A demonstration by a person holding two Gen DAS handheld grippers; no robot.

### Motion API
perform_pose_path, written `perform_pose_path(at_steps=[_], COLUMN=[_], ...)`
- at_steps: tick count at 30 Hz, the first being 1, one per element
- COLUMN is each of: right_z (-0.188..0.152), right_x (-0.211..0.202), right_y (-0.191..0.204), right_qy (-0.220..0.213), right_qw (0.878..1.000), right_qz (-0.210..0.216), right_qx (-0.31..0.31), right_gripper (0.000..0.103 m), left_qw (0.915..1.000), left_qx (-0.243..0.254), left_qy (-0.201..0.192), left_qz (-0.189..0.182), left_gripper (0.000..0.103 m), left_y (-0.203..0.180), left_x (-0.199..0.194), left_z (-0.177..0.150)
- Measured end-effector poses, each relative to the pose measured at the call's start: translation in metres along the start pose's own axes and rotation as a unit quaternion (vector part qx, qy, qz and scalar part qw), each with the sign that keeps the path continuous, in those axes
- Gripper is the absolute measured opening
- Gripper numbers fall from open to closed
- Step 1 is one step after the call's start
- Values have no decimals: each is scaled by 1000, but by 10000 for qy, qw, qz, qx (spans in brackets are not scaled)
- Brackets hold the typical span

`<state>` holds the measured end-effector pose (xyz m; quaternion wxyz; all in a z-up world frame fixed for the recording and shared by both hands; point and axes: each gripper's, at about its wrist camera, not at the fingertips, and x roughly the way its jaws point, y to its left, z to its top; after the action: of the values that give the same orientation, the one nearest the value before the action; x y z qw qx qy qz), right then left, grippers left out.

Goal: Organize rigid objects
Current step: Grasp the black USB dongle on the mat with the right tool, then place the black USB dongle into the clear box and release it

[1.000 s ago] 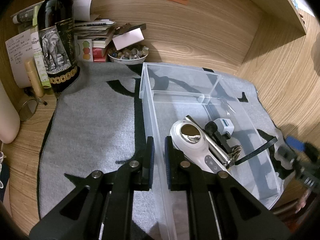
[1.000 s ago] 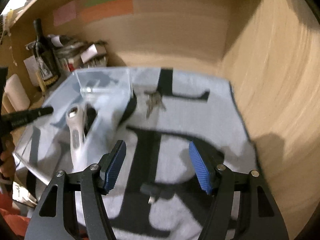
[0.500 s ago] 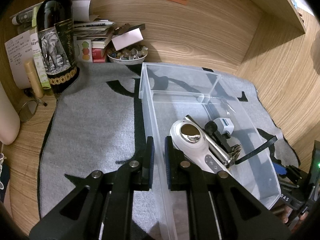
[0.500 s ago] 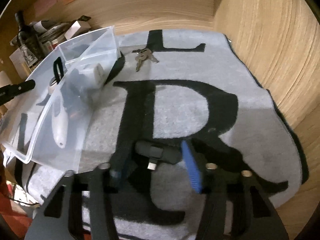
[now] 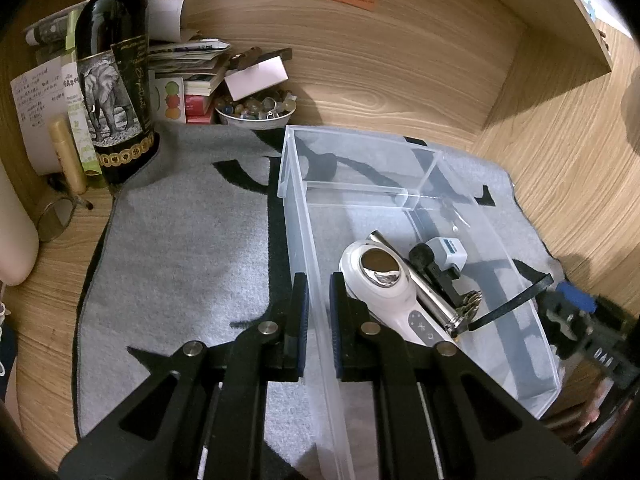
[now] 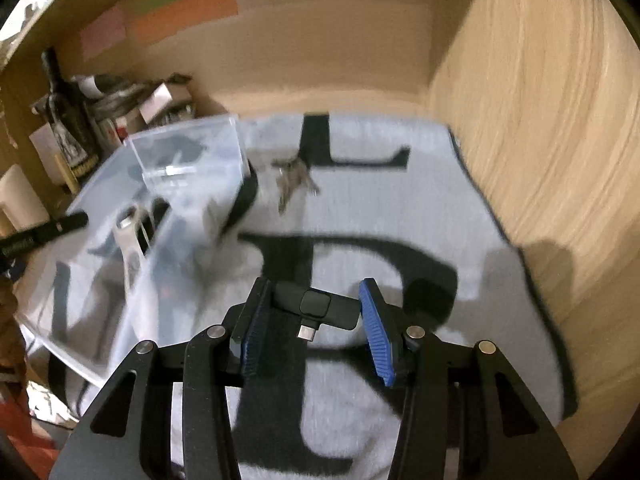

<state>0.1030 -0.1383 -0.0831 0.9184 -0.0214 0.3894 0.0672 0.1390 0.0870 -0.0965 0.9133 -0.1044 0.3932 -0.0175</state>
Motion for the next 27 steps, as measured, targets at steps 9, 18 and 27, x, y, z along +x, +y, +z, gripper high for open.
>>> perform_pose_path(at_steps=[9,18,27], right_z=[47,70,64], right_x=[-22,-23,12], right_y=[30,77,106], right_qy=[-697,-975,-447], right_qw=[9956,9854,9814], right_qz=[139,485,883], right_qx=[-611,-1309,-1647], right_gripper=[42,42,42], left_qw=[10000,10000,10000], left_qx=[-1,-7,22], left_qy=[-5,-6,-3], left_qz=[1,-3,4], left_gripper=[9,9,9], left_y=[0,0,0], left_x=[0,0,0], left_z=[0,-1,-1])
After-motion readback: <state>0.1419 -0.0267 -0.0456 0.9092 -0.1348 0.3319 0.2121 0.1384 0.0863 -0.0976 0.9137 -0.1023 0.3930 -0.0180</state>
